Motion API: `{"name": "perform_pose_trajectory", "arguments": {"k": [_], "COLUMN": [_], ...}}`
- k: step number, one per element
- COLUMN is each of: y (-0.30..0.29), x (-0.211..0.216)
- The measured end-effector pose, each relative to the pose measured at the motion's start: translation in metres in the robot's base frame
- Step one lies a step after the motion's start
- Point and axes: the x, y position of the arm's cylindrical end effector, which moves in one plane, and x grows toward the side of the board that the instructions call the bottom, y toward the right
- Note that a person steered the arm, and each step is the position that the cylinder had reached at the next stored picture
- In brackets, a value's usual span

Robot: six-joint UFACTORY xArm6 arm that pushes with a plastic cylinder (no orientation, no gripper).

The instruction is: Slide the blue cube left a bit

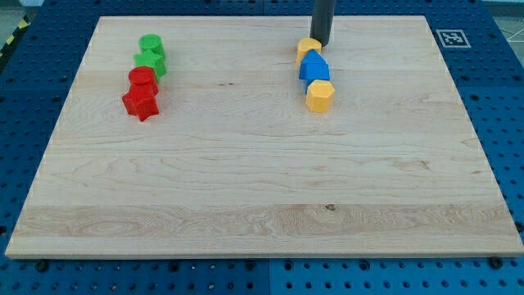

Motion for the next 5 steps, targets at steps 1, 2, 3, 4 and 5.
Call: {"name": "perform_pose_trajectory", "arguments": {"k": [1,2,3,4,5], "y": [0.000,0.004,0.021,0.025,0.025], "x": [-0.001,0.001,0.022,0.050,0.067]}}
